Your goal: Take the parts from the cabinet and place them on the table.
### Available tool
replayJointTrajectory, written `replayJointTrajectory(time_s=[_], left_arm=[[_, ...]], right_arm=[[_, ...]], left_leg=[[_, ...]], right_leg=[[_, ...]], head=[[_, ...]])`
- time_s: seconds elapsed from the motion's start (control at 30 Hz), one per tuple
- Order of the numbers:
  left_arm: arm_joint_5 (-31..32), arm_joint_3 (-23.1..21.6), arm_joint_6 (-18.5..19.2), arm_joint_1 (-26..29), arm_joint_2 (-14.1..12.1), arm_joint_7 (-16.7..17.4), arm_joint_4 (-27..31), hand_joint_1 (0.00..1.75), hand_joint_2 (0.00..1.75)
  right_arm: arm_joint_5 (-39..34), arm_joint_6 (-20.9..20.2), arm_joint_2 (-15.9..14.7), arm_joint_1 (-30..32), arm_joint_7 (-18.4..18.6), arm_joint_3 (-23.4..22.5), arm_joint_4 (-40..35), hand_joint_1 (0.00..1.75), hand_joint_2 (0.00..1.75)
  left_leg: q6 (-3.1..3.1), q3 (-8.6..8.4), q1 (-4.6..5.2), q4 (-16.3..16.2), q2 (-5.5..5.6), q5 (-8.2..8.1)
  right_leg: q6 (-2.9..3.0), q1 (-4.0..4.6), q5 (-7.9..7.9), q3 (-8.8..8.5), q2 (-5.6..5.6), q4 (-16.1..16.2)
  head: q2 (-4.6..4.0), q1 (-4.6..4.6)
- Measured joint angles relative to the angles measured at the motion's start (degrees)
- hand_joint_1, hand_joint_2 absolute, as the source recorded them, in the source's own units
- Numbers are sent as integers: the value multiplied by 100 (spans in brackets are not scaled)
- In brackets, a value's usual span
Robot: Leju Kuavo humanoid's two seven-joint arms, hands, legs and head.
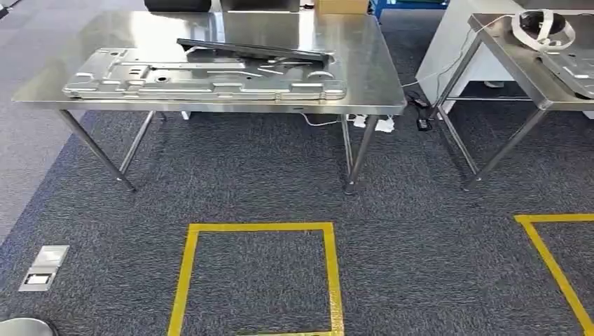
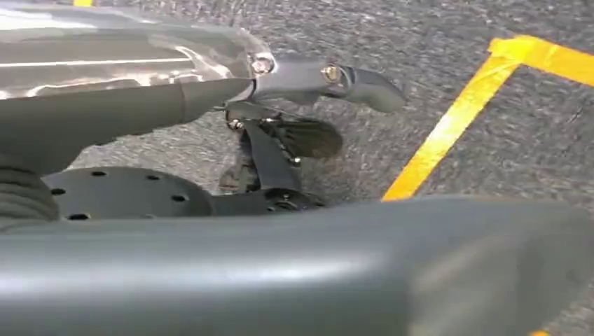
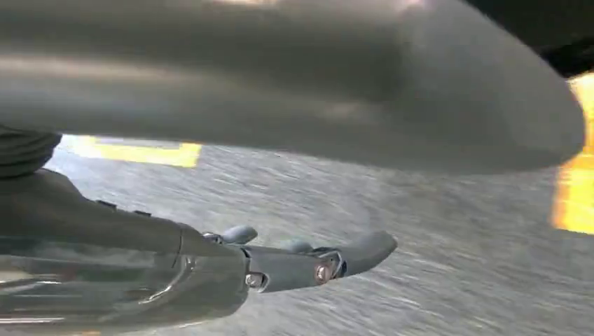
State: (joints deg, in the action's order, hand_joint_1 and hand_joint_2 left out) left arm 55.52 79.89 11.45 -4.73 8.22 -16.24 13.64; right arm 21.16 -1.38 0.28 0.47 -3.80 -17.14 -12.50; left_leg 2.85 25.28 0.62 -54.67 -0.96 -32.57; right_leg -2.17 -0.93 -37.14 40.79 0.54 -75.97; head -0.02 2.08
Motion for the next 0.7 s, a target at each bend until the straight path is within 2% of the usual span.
replayJointTrajectory(time_s=[0.03,0.07,0.1,0.13,0.17,0.2,0.3,0.33,0.37,0.4,0.47,0.5,0.53,0.57,0.63,0.67,0.7], left_arm=[[-4,0,-13,4,0,22,0,0,175],[-4,0,-17,4,0,28,0,0,175],[-4,0,-17,-3,0,33,0,0,175],[-4,-2,-31,-17,0,41,0,0,175],[-4,-7,-33,-18,15,50,0,0,175],[-4,-9,-33,-31,15,59,0,0,175],[-2,-28,-39,-28,17,65,0,0,175],[-2,-37,-52,-37,11,65,0,0,175],[-4,-39,-57,-39,13,65,0,0,175],[-4,-42,-55,-39,13,65,0,0,175],[-13,-44,-33,-35,13,65,0,0,175],[-13,-44,-20,-26,13,65,0,0,175],[-15,-44,-15,-13,13,68,0,0,175],[-22,-44,-15,-8,13,70,0,0,175],[-42,-44,-15,-19,13,87,0,0,175],[-65,-44,-15,-20,13,122,0,0,175],[-94,-44,-17,-32,13,159,0,0,175]], right_arm=[[-9,2,2,-3,103,-31,26,0,0],[-18,7,4,-1,172,-52,33,0,0],[-33,13,7,-3,216,-81,35,0,0],[-48,26,4,-17,279,-124,35,0,0],[-57,46,-11,-27,319,-162,37,0,0],[-61,55,-7,-34,365,-188,63,0,0],[-68,72,-9,-64,402,-273,74,0,0],[-68,70,4,-70,415,-290,76,0,175],[-66,72,9,-71,417,-306,76,0,175],[-59,70,9,-80,424,-319,76,0,175],[-55,61,28,-86,426,-332,79,0,175],[-52,61,28,-85,428,-343,81,0,175],[-52,61,33,-83,430,-358,85,0,175],[-48,59,33,-85,430,-374,85,0,175],[-35,46,33,-105,430,-396,85,0,175],[-26,35,35,-111,430,-406,87,0,175],[-15,31,35,-124,432,-415,85,0,175]], left_leg=[[2,19,16,-19,-1,2],[2,30,34,-42,-1,2],[2,31,53,-63,0,0],[4,28,71,-85,-1,-10],[-2,66,80,-105,-10,-21],[-20,101,102,-155,-5,-33],[-64,166,93,-165,-21,-10],[-87,187,97,-196,-12,-65],[-140,228,97,-311,23,-192],[-202,376,50,-656,37,-425],[-294,775,-37,-1567,41,-844],[-328,915,-67,-1893,42,-922],[-354,933,-93,-1943,42,-855],[-377,822,-116,-1716,42,-655],[-401,341,-156,-700,42,-80],[-399,168,-168,-294,51,54],[-368,156,-130,-224,56,22]], right_leg=[[14,12,61,-79,-2,35],[37,25,218,-278,-3,315],[77,46,439,-561,-3,791],[152,70,683,-878,-7,1390],[243,102,665,-1028,-4,1664],[227,95,697,-1033,4,1766],[244,102,667,-996,-2,1808],[270,19,687,-1012,3,1876],[282,15,695,-1001,8,1880],[294,7,701,-983,11,1879],[297,4,707,-959,24,1874],[292,-3,710,-951,27,1868],[286,-11,714,-952,29,1861],[280,-22,716,-953,29,1854],[253,-39,722,-975,22,1848],[221,-38,732,-967,20,1849],[172,-5,744,-943,8,1826]], head=[[0,0],[0,0],[0,0],[0,0],[0,4],[0,2],[0,2],[0,0],[0,13],[0,11],[0,11],[0,11],[0,11],[0,11],[2,11],[0,11],[0,13]])
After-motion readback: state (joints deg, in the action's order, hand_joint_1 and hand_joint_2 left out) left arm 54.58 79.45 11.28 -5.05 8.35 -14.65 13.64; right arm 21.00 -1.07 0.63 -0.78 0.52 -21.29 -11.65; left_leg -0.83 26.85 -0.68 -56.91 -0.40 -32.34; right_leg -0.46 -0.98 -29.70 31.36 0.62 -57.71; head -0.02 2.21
